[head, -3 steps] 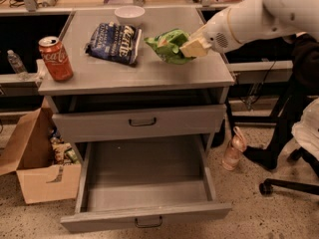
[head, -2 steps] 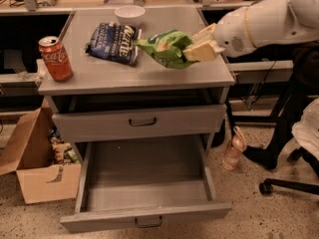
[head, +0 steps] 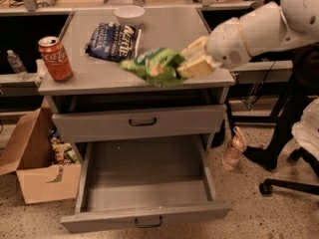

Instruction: Place green rice chip bag into middle drawer

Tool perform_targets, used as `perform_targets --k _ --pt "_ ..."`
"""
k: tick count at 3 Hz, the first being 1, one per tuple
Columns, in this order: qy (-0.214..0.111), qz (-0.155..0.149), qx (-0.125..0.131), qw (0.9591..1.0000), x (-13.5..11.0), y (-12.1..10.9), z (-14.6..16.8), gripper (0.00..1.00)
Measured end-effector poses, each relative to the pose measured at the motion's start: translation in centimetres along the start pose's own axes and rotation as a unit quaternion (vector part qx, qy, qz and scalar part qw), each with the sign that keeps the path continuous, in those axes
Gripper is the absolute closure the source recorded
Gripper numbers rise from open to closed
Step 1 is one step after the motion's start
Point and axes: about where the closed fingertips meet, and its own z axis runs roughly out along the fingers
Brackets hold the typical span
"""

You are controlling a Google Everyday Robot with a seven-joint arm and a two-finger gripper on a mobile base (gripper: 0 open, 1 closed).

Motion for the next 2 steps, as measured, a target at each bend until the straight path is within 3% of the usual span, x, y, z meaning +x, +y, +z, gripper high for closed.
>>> perform_targets --k 1,2 --pt "0.029 -0.068 -0.075 0.9944 4.0 5.4 2.5 1.00" --pt "0.068 -0.098 -0.121 0.9856 9.4 10.5 4.3 1.00"
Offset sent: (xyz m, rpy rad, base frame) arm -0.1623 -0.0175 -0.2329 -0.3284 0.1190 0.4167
